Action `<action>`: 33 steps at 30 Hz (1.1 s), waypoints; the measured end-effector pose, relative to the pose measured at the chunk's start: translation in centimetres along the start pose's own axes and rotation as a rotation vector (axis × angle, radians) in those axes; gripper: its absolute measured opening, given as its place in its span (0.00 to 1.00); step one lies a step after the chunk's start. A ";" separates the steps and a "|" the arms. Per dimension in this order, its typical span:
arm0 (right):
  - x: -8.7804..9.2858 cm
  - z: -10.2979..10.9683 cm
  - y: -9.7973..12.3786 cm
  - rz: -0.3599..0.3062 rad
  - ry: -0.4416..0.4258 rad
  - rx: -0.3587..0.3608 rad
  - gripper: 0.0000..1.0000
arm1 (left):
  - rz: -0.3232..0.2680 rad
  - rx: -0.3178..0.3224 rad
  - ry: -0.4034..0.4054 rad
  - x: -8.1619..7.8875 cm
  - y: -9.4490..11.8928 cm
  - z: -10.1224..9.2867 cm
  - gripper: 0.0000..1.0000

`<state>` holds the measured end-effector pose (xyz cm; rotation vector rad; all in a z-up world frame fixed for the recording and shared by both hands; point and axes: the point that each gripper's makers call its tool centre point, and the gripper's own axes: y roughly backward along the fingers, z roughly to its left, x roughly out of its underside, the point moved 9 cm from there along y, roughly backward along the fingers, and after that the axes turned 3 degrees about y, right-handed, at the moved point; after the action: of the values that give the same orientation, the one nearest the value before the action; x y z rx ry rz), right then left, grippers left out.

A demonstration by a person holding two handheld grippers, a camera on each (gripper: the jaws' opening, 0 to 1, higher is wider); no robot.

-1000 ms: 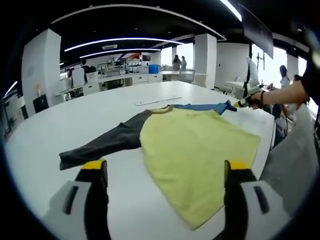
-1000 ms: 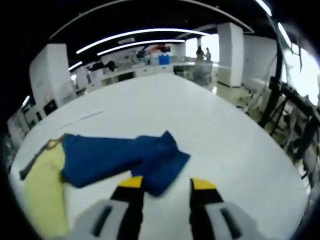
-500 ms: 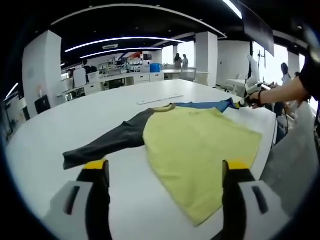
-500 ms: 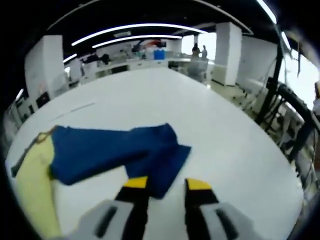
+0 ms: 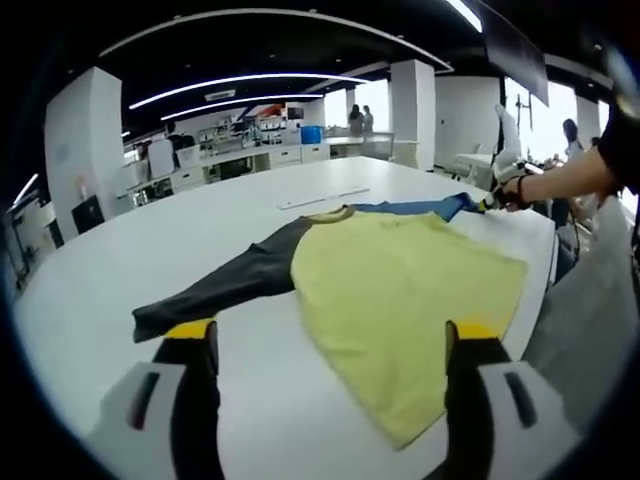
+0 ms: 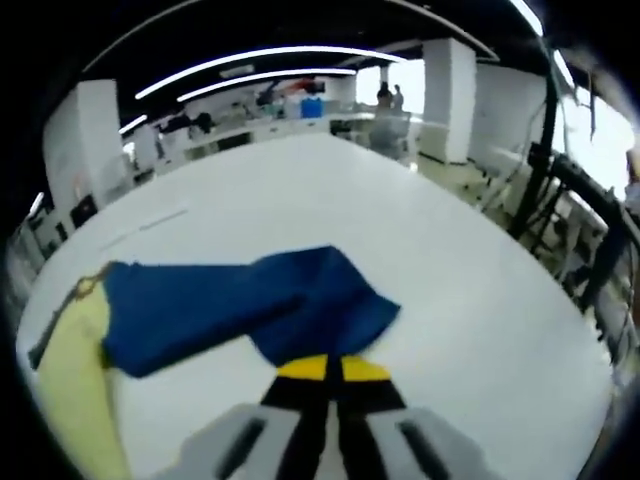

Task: Fold the garment on the visible template until the final outline fits inside the template.

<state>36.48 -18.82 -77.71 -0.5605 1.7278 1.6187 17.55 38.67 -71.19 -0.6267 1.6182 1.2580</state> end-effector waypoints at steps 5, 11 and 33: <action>-0.1 -0.7 0.0 0.014 0.020 -0.028 0.00 | -0.007 -0.003 -0.001 -0.1 0.1 0.3 0.93; -0.9 -2.0 0.1 0.005 0.077 -0.037 0.00 | -0.018 -0.002 -0.003 -0.5 0.0 0.3 0.93; -3.3 -5.8 1.2 0.027 0.212 -0.047 0.00 | -0.035 0.044 -0.017 -0.9 0.2 0.0 0.99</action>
<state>36.73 -24.84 -74.61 -0.7580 1.8599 1.6726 17.75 38.59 -70.24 -0.6131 1.6104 1.1967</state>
